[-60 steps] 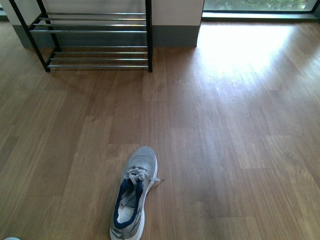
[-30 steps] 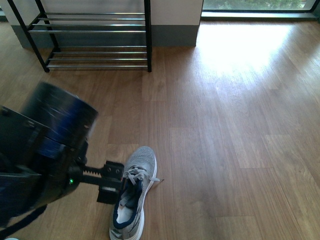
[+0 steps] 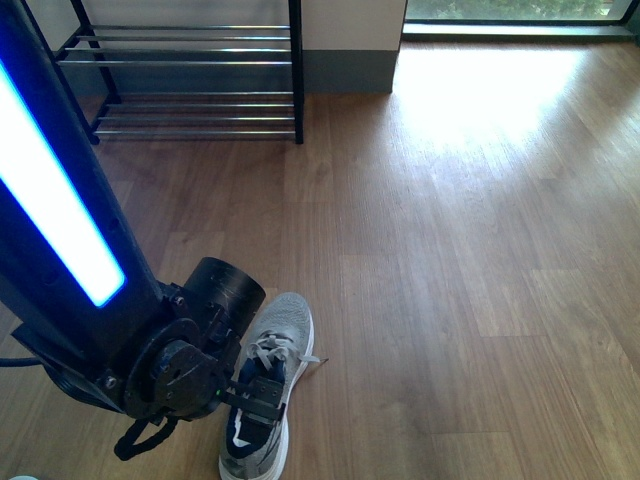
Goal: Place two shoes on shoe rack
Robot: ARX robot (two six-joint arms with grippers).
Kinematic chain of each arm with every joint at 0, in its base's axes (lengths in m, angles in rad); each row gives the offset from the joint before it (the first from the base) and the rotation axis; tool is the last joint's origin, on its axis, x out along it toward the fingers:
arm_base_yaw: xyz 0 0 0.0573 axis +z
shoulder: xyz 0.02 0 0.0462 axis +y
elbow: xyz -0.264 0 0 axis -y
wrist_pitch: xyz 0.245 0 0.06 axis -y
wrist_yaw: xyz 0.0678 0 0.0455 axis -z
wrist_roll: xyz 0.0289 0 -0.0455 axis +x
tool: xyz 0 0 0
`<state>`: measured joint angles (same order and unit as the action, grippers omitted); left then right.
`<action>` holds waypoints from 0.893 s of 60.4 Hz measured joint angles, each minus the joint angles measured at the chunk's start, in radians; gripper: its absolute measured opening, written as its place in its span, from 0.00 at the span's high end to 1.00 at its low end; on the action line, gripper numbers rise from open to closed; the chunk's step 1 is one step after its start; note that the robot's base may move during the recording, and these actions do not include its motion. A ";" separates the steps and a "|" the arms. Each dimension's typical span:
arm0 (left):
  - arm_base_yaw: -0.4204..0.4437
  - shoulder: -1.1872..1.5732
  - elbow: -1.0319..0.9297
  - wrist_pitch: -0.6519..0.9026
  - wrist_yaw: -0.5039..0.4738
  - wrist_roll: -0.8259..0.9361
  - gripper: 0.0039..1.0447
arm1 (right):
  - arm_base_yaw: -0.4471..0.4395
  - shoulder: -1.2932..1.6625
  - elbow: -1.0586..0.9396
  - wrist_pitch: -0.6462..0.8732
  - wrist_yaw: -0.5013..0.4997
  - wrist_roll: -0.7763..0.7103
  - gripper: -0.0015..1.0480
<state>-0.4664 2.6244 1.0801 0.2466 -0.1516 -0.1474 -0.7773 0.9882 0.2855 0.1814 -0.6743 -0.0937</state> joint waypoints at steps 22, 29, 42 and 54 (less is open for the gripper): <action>-0.027 0.103 0.131 -0.055 -0.010 0.012 0.15 | 0.000 0.000 0.000 0.000 0.000 0.000 0.99; -0.031 0.135 0.145 -0.064 -0.033 0.005 0.41 | 0.000 0.000 0.000 0.000 0.000 0.000 0.99; -0.029 0.137 0.142 -0.017 -0.047 -0.005 0.73 | 0.000 0.000 0.000 0.000 0.000 0.000 0.99; -0.021 0.125 0.101 0.042 -0.039 -0.040 0.99 | 0.000 0.000 0.000 0.000 0.000 0.000 0.99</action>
<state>-0.4873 2.7491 1.1809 0.2886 -0.1909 -0.1879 -0.7773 0.9882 0.2855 0.1814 -0.6743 -0.0937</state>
